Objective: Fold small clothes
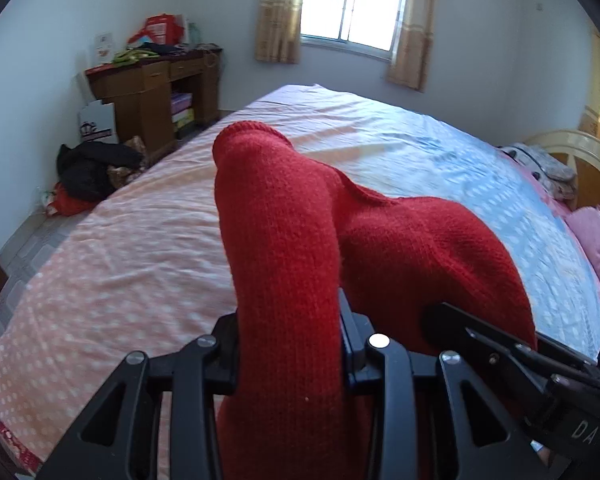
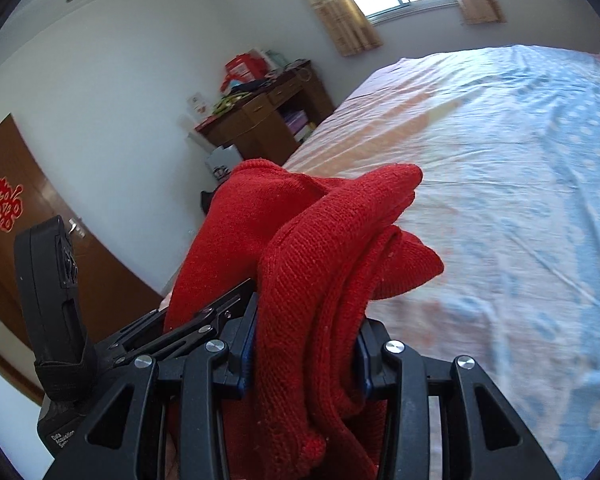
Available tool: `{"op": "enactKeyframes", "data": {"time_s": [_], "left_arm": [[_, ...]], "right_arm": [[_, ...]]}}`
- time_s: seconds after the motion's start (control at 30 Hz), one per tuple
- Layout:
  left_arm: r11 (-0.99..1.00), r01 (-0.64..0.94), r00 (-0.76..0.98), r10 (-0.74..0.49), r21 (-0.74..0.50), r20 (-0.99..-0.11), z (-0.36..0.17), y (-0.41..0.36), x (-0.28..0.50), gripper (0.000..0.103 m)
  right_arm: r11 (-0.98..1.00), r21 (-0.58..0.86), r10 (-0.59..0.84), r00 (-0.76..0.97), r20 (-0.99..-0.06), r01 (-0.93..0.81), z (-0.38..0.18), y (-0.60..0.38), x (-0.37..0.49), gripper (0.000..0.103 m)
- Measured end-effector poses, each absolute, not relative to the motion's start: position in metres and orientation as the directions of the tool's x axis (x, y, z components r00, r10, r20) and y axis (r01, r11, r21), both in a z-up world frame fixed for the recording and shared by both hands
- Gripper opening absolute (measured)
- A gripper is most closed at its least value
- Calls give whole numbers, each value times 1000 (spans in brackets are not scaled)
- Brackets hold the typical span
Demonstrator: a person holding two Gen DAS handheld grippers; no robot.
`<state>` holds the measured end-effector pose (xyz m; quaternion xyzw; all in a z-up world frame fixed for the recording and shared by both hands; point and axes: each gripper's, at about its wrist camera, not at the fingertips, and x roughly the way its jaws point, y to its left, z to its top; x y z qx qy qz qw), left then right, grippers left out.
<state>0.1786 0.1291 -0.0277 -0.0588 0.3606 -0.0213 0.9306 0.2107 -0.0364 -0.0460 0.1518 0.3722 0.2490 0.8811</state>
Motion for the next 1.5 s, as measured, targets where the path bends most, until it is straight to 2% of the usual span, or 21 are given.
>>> {"op": "enactKeyframes", "data": {"time_s": [0.33, 0.67, 1.03, 1.2, 1.5], "left_arm": [[986, -146, 754, 61, -75, -654, -23, 197, 192, 37], [982, -189, 752, 149, 6, -642, -35, 228, 222, 37], [988, -150, 739, 137, 37, -660, -77, 234, 265, 37], [984, -154, 732, 176, 93, -659, -83, 233, 272, 37], [985, -158, 720, 167, 75, -674, -86, 241, 277, 39]], "right_arm": [[769, 478, 640, 523, -563, -425, -48, 59, 244, 40], [730, 506, 683, 514, -519, -459, -68, 103, 287, 40], [785, 462, 619, 546, -565, -412, -112, 111, 346, 39], [808, 445, 589, 544, -597, -387, -130, 110, 358, 39], [822, 452, 569, 527, -632, -346, -153, 108, 373, 39]]}}
